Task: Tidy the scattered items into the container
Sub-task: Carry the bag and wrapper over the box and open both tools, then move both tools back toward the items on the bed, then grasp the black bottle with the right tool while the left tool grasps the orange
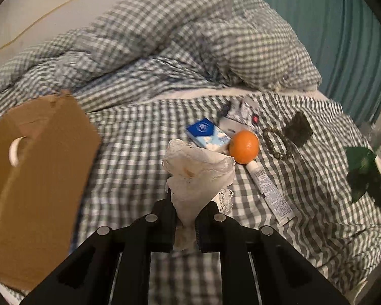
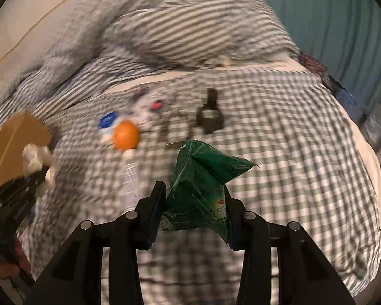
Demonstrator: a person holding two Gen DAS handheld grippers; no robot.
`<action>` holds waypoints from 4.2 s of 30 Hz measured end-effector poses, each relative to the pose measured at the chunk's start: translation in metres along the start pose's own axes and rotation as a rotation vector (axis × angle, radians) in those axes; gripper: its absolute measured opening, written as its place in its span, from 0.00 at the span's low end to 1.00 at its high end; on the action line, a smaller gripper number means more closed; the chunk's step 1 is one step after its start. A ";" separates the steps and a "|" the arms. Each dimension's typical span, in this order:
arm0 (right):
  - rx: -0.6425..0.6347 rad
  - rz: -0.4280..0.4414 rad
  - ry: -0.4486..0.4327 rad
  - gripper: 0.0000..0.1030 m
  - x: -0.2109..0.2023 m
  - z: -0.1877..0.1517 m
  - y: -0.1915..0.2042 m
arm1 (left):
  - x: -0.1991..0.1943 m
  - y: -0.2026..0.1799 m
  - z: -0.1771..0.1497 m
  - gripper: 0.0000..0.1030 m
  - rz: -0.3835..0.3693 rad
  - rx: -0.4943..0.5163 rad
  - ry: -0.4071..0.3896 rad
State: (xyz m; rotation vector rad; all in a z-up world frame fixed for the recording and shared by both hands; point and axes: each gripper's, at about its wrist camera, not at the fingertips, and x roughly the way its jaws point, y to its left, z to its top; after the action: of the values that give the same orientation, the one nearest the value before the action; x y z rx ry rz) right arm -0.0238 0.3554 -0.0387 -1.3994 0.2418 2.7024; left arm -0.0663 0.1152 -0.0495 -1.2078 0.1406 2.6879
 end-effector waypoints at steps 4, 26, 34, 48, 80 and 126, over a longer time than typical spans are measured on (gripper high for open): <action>-0.051 0.042 -0.012 0.39 -0.018 -0.007 0.044 | -0.026 0.026 0.004 0.10 0.017 -0.013 -0.014; -0.431 0.274 -0.056 0.39 -0.041 0.026 0.327 | -0.116 0.251 0.020 0.12 0.260 -0.251 -0.130; -0.522 0.306 -0.010 0.39 0.003 0.034 0.402 | -0.091 0.295 0.004 0.48 0.306 -0.328 -0.071; -0.316 0.299 -0.071 0.87 -0.013 0.049 0.333 | -0.096 0.271 0.002 0.97 0.312 -0.344 -0.080; 0.059 -0.091 -0.082 0.90 0.014 0.047 -0.043 | 0.025 -0.050 0.045 1.00 -0.042 -0.035 0.005; 0.161 -0.012 -0.005 0.61 0.127 0.089 -0.076 | 0.137 -0.096 0.050 1.00 -0.011 0.049 0.063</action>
State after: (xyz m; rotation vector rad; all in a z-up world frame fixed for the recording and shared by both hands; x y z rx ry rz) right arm -0.1569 0.4471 -0.0993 -1.3438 0.4385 2.6104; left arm -0.1711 0.2356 -0.1195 -1.2749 0.2067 2.6223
